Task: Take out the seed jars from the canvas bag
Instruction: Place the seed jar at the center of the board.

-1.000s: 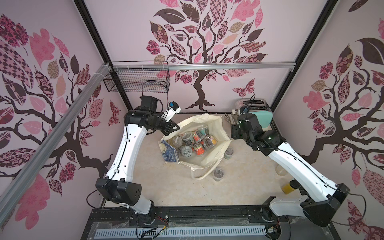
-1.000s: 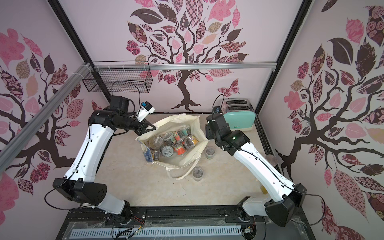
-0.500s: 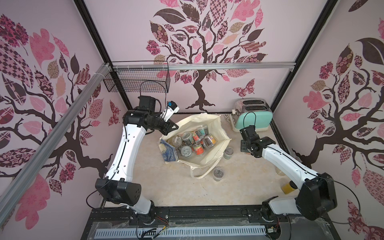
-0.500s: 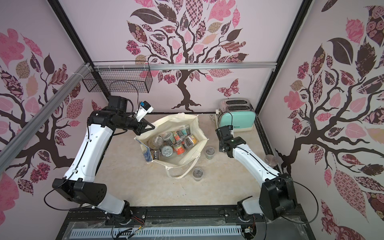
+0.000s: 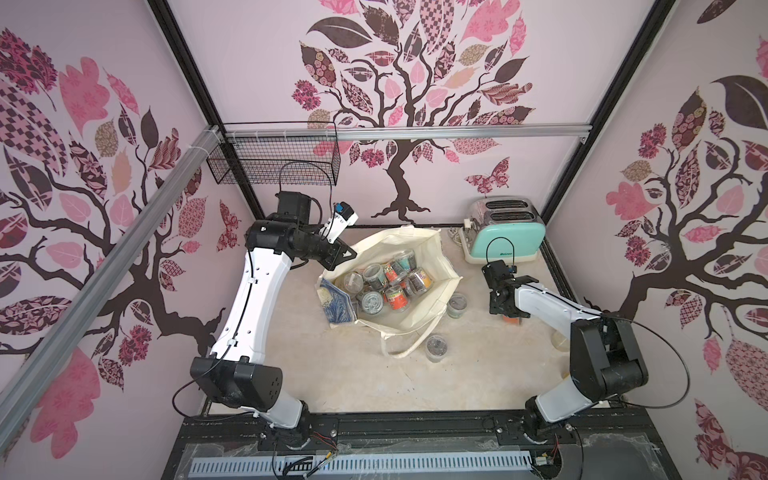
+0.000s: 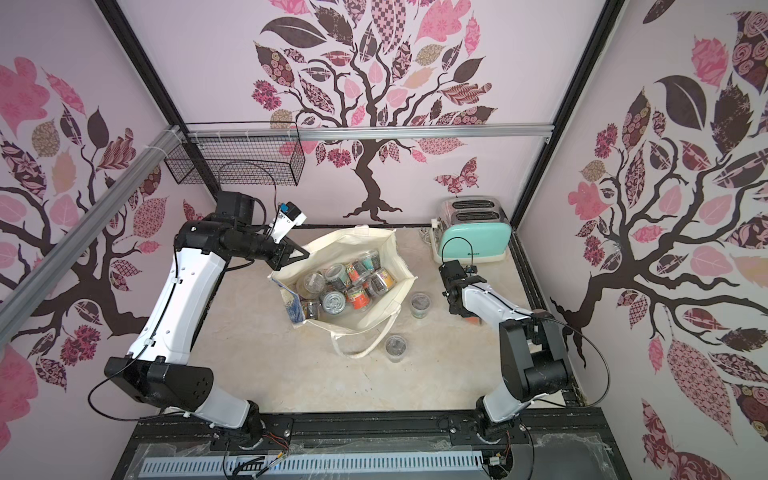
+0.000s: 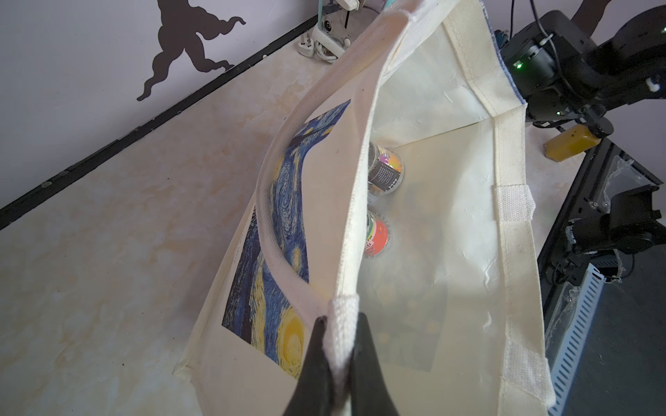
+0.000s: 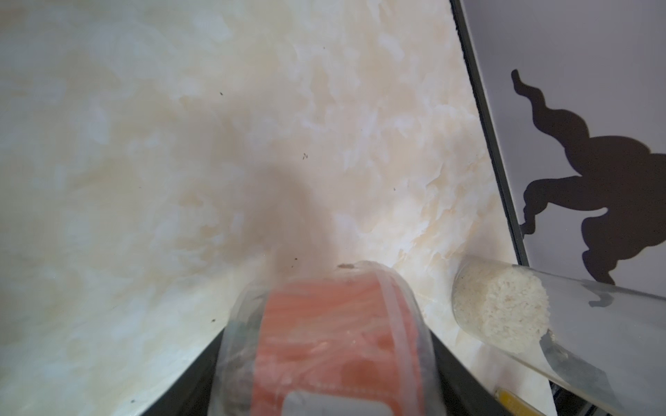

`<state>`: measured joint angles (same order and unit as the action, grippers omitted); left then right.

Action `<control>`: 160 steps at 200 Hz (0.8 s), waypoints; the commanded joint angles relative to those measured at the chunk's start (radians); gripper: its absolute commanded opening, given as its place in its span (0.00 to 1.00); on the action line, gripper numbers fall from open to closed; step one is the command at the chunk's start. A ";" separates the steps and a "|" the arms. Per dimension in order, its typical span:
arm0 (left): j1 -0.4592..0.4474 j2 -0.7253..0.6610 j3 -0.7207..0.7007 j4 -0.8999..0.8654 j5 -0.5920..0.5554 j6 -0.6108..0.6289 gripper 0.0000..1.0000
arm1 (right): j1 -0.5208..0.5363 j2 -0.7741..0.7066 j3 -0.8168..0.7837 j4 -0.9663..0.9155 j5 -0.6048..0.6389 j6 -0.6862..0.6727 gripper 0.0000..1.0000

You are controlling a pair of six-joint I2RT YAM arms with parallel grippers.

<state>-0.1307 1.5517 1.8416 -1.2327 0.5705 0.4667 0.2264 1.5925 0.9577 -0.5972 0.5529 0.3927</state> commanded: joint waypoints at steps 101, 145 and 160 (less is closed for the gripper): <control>0.007 -0.009 0.023 -0.001 0.044 -0.010 0.00 | -0.005 0.052 0.022 -0.050 -0.015 0.023 0.83; 0.008 -0.012 0.015 -0.004 0.040 -0.005 0.00 | -0.003 0.017 0.060 -0.065 -0.063 0.048 0.78; 0.007 -0.009 0.015 -0.001 0.042 -0.010 0.00 | -0.004 0.034 0.073 -0.079 -0.054 0.046 0.75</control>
<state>-0.1303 1.5520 1.8416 -1.2366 0.5777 0.4675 0.2256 1.6268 0.9863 -0.6296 0.5037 0.4221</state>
